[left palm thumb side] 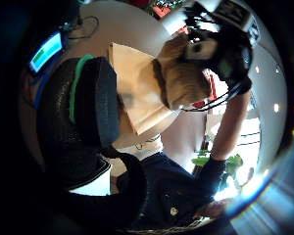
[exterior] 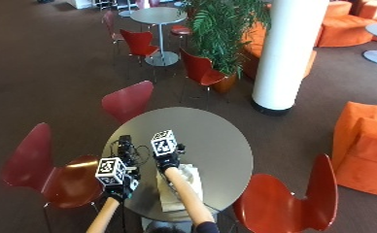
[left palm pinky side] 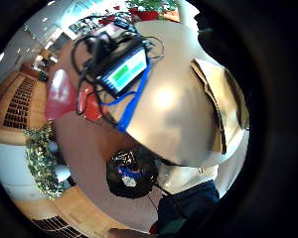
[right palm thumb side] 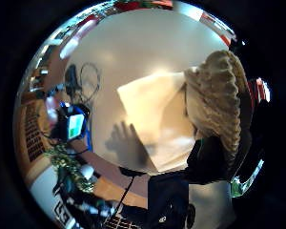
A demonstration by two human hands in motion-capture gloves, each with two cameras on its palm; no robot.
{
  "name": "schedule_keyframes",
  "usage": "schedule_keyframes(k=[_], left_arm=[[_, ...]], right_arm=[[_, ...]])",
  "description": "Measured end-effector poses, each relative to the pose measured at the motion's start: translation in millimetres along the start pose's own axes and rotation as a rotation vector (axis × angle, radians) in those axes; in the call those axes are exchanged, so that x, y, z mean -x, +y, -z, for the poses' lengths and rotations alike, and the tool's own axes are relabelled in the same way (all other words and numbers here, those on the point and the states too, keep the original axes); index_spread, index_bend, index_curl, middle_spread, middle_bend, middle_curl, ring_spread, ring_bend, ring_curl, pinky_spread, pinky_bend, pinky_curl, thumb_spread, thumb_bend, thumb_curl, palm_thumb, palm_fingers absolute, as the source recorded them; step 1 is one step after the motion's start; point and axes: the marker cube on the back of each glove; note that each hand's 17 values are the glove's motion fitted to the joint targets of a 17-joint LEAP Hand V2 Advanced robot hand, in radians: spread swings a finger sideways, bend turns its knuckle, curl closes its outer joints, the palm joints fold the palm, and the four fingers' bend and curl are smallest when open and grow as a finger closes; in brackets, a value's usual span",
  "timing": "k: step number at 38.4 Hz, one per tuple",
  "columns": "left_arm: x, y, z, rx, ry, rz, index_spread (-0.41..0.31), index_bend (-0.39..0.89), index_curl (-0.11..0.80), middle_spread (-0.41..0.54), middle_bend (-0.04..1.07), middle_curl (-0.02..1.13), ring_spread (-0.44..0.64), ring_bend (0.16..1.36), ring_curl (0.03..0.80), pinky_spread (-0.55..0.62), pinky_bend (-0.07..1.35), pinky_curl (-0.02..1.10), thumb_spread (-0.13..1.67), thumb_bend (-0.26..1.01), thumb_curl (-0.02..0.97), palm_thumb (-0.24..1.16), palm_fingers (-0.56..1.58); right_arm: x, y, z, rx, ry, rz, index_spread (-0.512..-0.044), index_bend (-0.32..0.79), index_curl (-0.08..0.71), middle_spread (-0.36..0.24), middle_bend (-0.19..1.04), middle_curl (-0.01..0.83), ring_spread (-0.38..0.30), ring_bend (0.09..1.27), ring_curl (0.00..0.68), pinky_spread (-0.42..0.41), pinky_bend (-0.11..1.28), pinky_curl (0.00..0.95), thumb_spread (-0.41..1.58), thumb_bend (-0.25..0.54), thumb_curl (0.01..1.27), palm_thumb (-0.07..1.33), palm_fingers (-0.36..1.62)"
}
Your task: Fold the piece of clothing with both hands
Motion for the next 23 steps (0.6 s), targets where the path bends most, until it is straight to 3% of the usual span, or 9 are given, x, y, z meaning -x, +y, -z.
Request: schedule_keyframes(k=[3, 4, 5, 8, 12, 15, 23], left_arm=[[16.1, 10.9, 8.7, -0.026, -0.002, 0.022, -0.085, 0.17, 0.421, 0.006, 0.18, 0.34, 0.15, 0.38, 0.334, 0.1, 0.23, 0.37, 1.4, 0.0, 0.285, 0.18, 0.48], [21.3, 14.6, 11.0, -0.03, -0.005, 0.031, -0.085, 0.17, 0.419, 0.005, 0.18, 0.35, 0.14, 0.38, 0.334, 0.1, 0.23, 0.38, 1.41, 0.01, 0.286, 0.19, 0.48], [27.0, 18.7, 13.3, -0.032, -0.009, 0.042, -0.086, 0.16, 0.417, 0.004, 0.17, 0.35, 0.14, 0.38, 0.334, 0.1, 0.23, 0.38, 1.41, 0.01, 0.285, 0.19, 0.49], [43.9, 29.8, 18.7, -0.03, -0.02, 0.073, -0.091, 0.16, 0.413, -0.001, 0.18, 0.35, 0.13, 0.38, 0.333, 0.09, 0.23, 0.37, 1.41, 0.01, 0.284, 0.2, 0.51], [56.3, 34.7, 23.2, -0.022, -0.035, 0.099, -0.094, 0.16, 0.409, -0.009, 0.17, 0.35, 0.12, 0.38, 0.333, 0.08, 0.23, 0.38, 1.42, 0.01, 0.281, 0.22, 0.52], [61.5, 34.8, 29.3, -0.025, -0.048, 0.117, -0.095, 0.16, 0.406, -0.011, 0.17, 0.35, 0.11, 0.38, 0.333, 0.07, 0.23, 0.38, 1.43, 0.01, 0.278, 0.23, 0.52], [59.7, 30.5, 48.7, -0.033, -0.101, 0.14, -0.097, 0.17, 0.402, -0.015, 0.16, 0.35, 0.11, 0.37, 0.331, 0.07, 0.23, 0.37, 1.43, 0.0, 0.276, 0.24, 0.53]], right_arm=[[34.3, 15.2, -1.1, -0.156, 0.051, -0.113, -0.268, -0.03, 0.232, -0.25, 0.51, 0.557, -0.262, 0.82, 0.523, -0.339, 0.77, 0.468, 0.27, -0.04, 0.75, 0.97, 1.19], [43.2, 26.1, -2.0, -0.164, 0.061, -0.1, -0.266, 0.01, 0.234, -0.25, 0.51, 0.558, -0.262, 0.82, 0.52, -0.34, 0.75, 0.465, 0.26, -0.033, 0.75, 0.98, 1.19], [52.2, 37.3, -3.0, -0.17, 0.067, -0.075, -0.264, -0.03, 0.214, -0.249, 0.52, 0.558, -0.259, 0.84, 0.527, -0.341, 0.77, 0.469, 0.31, -0.043, 0.75, 0.96, 1.2], [74.9, 57.5, -3.8, -0.207, 0.065, 0.002, -0.262, -0.01, 0.19, -0.245, 0.53, 0.555, -0.255, 0.87, 0.524, -0.351, 0.75, 0.456, 0.4, -0.052, 0.73, 0.93, 1.18], [89.1, 26.8, 1.6, -0.305, 0.034, 0.038, -0.259, 0.0, 0.163, -0.241, 0.53, 0.552, -0.254, 0.86, 0.512, -0.362, 0.76, 0.446, 0.57, -0.049, 0.7, 0.87, 1.18], [84.3, 19.6, 15.3, -0.388, -0.02, 0.077, -0.258, 0.03, 0.156, -0.23, 0.51, 0.54, -0.254, 0.84, 0.499, -0.366, 0.76, 0.439, 0.66, -0.04, 0.67, 0.86, 1.16], [35.4, 65.3, 43.7, -0.527, -0.218, 0.159, -0.259, 0.06, 0.159, -0.209, 0.44, 0.511, -0.245, 0.77, 0.467, -0.351, 0.72, 0.413, 0.81, -0.026, 0.63, 0.84, 1.15]])
